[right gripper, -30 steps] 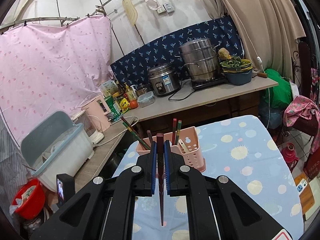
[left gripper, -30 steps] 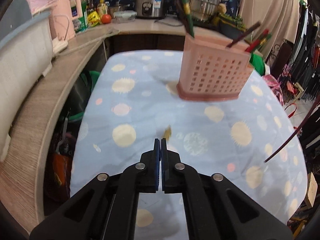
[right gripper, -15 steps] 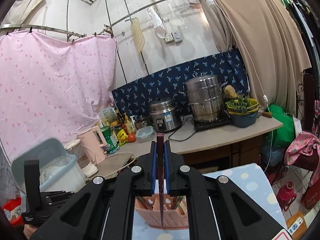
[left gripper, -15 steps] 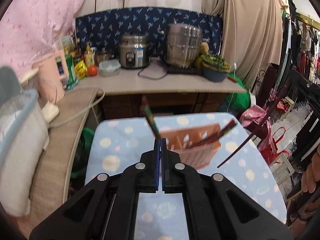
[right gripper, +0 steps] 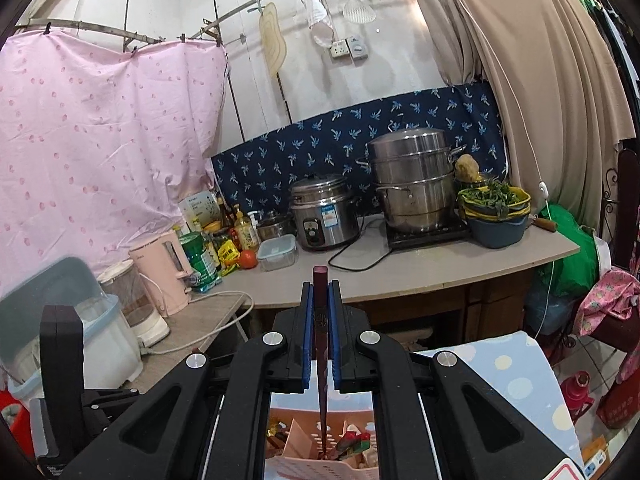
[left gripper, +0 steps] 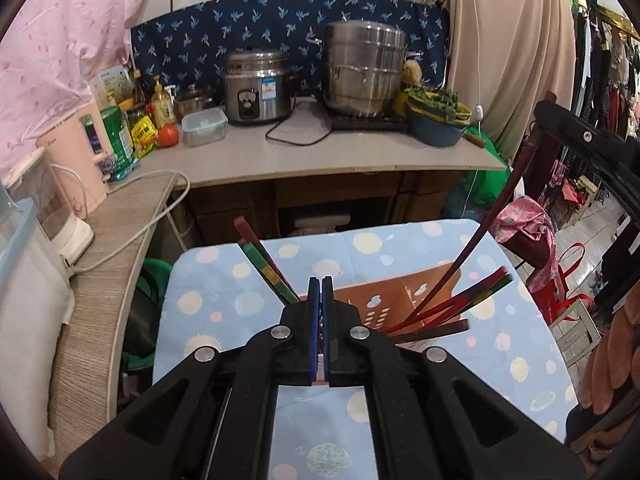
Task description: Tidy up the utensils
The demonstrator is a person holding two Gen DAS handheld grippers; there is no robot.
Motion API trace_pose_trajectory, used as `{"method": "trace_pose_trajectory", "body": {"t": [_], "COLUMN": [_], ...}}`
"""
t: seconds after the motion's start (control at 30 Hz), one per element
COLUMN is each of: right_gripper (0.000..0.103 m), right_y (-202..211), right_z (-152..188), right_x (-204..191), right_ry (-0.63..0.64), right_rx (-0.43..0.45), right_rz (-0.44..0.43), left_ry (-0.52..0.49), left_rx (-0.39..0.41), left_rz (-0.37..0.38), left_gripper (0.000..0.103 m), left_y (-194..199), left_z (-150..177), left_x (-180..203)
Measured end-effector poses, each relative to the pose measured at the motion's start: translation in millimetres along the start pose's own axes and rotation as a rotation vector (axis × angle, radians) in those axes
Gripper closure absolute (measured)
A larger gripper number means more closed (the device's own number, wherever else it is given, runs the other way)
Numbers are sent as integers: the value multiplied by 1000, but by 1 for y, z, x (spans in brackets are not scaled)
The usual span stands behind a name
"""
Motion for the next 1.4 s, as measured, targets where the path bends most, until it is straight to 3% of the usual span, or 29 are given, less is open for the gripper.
{"method": "trace_pose_trajectory", "body": {"t": [0.17,0.23,0.3,0.37,0.47,0.7,0.77,1.07,1.4], "right_gripper": [95,85,75,73,67,58,56,56,44], "right_y": [-14,-13,-6,3,18,53,61,89,106], "right_z": [21,22,22,21,21,43,53,96,122], "right_x": [3,1,-2,-5,-7,-10,-11,-20,-39], "right_ry": [-23,-18,-6,5,2,-20,-32,-76,-37], "right_rx": [-59,-65,-60,-54,-55,-109,-135,-241,-293], "right_rz": [-12,-8,-6,-1,-4,9,11,25,57], "left_ry": [-2,20,44,72,86,110,106,79,73], "left_rx": [-36,-38,-34,-17,7,43,55,46,17], "left_rz": [-19,-21,-17,-20,-38,-77,-106,-175,-197], "left_gripper": [102,99,87,73,65,57,46,45,39], "left_y": [-22,-25,-24,-18,-8,25,37,68,81], "left_z": [10,11,11,10,9,17,25,64,98], "left_x": [6,5,3,-2,-6,-11,-11,-4,5]}}
Point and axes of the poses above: each gripper's, at about its wrist camera, not at the fingertips, and y roughly against the way its jaws point, x to its right, z to its underside, the point moved 2 cm from there along -y, roughly the way its jaws point, and after that the axes turned 12 degrees about -z, right-handed, at the moved point
